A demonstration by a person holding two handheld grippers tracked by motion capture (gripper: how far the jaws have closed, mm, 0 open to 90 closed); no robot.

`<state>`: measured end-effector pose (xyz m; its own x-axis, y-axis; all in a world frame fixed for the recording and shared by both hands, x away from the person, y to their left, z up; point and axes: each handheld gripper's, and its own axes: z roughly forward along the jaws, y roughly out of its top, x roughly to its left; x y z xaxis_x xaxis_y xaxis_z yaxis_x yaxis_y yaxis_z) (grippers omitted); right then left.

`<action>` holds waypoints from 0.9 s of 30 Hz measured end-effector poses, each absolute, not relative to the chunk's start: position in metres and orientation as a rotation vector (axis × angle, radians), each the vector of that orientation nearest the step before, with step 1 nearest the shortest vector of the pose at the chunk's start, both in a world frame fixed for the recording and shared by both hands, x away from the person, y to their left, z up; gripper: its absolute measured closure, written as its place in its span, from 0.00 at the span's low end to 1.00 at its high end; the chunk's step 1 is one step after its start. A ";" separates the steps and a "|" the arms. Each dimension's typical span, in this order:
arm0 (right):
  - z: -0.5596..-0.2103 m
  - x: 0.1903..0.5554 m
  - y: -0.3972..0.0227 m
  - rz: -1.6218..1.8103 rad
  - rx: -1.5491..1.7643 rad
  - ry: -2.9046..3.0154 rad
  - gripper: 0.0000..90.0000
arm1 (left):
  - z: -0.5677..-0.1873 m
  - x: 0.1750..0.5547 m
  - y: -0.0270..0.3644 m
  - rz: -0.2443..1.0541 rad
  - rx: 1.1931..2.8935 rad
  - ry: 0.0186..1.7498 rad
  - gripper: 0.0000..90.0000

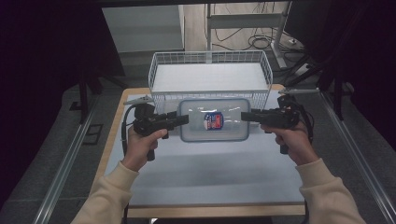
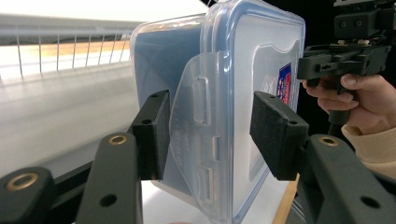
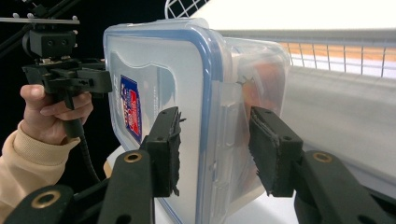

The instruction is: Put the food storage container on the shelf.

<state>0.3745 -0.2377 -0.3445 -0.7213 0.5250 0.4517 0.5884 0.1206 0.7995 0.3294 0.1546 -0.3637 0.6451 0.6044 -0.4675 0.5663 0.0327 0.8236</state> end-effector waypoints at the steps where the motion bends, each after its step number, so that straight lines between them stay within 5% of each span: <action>1: -0.342 0.376 -0.238 -1.698 -1.148 -2.306 0.61 | -0.362 0.331 0.155 0.039 1.622 0.980 0.55; 27: -0.294 0.424 -0.235 -1.723 -1.138 -2.326 0.61 | -0.318 0.382 0.158 0.070 1.612 0.948 0.55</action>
<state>0.4241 -0.2352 -0.2940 -0.7319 0.5299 0.4283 0.5641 0.1186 0.8171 0.3817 0.1578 -0.3180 0.6656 0.6014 -0.4419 0.5299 0.0361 0.8473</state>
